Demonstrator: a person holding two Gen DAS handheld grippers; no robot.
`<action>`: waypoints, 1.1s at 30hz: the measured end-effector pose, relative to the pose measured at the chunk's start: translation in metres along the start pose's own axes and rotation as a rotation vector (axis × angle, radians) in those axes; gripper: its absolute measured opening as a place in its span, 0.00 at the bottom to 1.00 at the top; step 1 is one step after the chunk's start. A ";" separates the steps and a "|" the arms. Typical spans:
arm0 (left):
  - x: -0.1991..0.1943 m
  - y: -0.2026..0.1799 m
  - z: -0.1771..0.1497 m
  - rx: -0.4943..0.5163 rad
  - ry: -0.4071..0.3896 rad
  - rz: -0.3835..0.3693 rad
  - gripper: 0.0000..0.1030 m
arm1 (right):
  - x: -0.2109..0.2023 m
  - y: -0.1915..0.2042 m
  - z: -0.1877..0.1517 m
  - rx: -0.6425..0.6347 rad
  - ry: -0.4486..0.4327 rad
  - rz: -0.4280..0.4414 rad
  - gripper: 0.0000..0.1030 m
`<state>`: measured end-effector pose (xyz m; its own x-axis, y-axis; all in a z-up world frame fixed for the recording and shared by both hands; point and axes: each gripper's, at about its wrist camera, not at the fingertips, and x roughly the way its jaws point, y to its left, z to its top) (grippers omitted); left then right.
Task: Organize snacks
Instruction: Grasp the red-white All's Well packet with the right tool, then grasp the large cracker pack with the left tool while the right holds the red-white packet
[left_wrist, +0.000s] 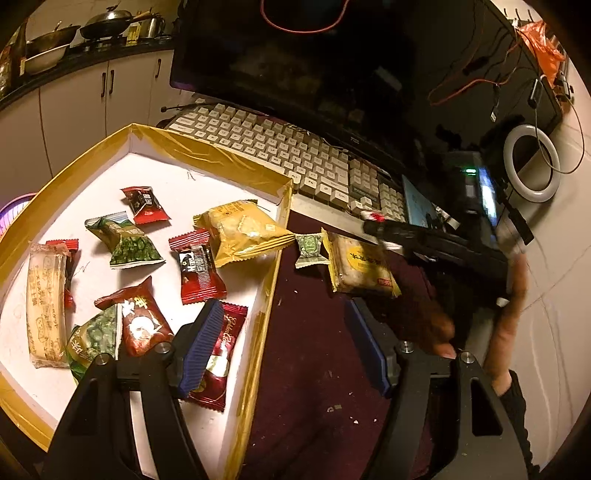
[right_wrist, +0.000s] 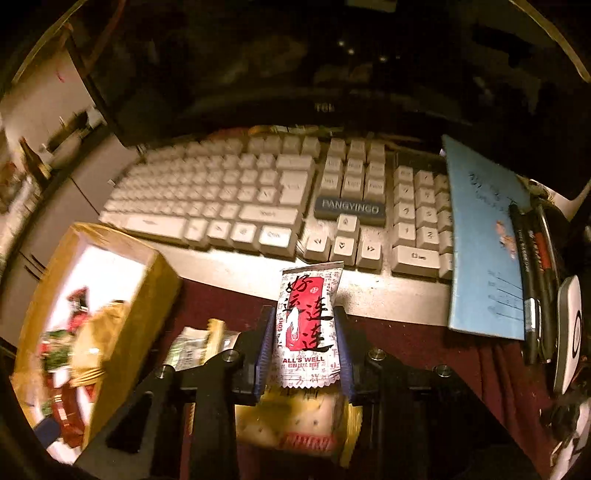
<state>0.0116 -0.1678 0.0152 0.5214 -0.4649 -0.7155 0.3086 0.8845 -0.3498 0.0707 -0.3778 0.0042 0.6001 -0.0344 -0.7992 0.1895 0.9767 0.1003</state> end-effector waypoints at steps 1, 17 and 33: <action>0.001 -0.002 0.000 0.007 0.002 0.003 0.66 | -0.008 -0.005 -0.001 0.013 -0.013 0.010 0.30; 0.041 -0.066 0.000 0.225 0.113 0.051 0.66 | -0.079 -0.094 -0.107 0.338 -0.108 0.204 0.30; 0.079 -0.100 0.027 0.493 0.131 0.051 0.66 | -0.079 -0.113 -0.127 0.422 -0.206 0.131 0.30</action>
<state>0.0430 -0.2938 0.0102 0.4511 -0.3853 -0.8050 0.6407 0.7677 -0.0084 -0.0965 -0.4584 -0.0189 0.7733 0.0005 -0.6341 0.3751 0.8058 0.4582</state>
